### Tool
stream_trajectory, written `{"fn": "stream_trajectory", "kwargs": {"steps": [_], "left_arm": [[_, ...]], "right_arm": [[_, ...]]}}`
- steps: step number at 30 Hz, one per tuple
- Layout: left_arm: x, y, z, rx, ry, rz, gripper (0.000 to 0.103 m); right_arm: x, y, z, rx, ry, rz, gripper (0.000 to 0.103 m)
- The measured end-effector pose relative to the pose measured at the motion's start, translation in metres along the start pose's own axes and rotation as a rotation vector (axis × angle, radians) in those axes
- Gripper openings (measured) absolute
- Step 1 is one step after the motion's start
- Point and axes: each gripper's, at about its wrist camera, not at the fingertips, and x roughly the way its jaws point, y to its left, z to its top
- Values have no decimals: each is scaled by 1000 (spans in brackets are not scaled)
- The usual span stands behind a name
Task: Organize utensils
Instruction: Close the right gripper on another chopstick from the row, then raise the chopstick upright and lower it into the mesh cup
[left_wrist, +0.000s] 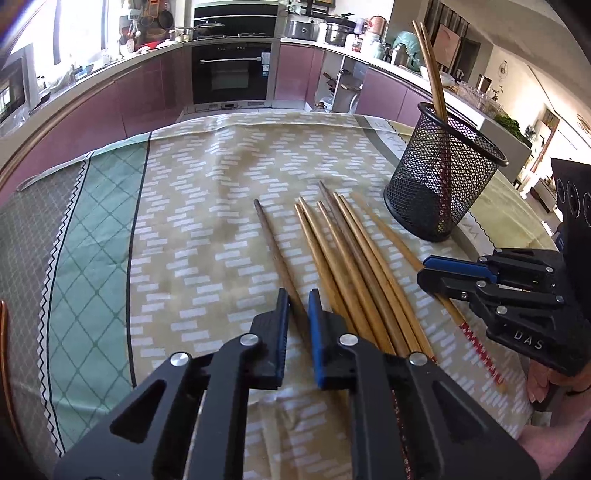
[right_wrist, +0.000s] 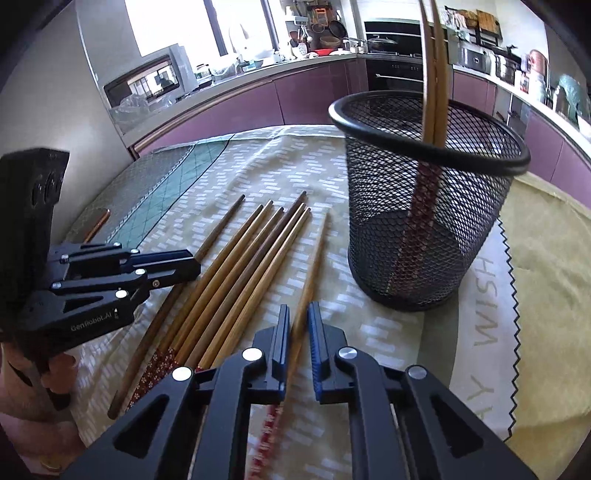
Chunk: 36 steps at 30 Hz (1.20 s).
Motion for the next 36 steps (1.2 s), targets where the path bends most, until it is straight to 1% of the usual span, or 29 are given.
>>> {"fn": "stream_trajectory", "kwargs": {"steps": [3, 7, 10, 13, 16, 19, 22, 23, 25, 26, 29, 30, 32, 33, 36], "left_arm": [[-4, 2, -2, -28, -9, -9, 8], [-13, 3, -6, -33, -24, -15, 7], [-24, 0, -9, -21, -42, -44, 7], [-32, -6, -13, 7, -50, -96, 7], [-30, -13, -17, 43, -36, -93, 8], [-22, -15, -18, 56, -9, -90, 8], [-18, -14, -16, 69, -2, -82, 8], [-18, -14, -16, 71, 1, -77, 9], [-16, -13, -15, 77, 3, -65, 17], [-16, -13, -15, 80, 4, -59, 19], [-15, -9, -13, 71, 11, -81, 21], [-14, -8, -13, 67, 13, -87, 21], [-14, -7, -13, 61, 16, -96, 16], [-15, -8, -13, 60, 17, -104, 9], [-16, -11, -14, 60, 14, -92, 8]], "right_arm": [[-5, -5, -1, 22, -14, 19, 6], [-16, -2, -2, 4, -41, 57, 6], [-20, 1, -3, -19, -42, 83, 6], [-20, 2, -4, -29, -27, 107, 6], [-15, 2, -5, -42, -2, 101, 6], [-9, 4, -4, -53, 23, 92, 6], [-4, 10, -1, -63, 37, 72, 8], [-3, 9, -1, -65, 37, 72, 8], [-3, 9, -1, -71, 40, 68, 8], [-2, 10, -1, -76, 42, 65, 8], [-1, 10, 0, -81, 42, 68, 8], [0, 10, 0, -77, 41, 70, 6], [-2, 7, -1, -62, 38, 81, 6], [-2, 6, -1, -57, 33, 82, 6], [-8, 3, -2, -49, 12, 92, 6]]}}
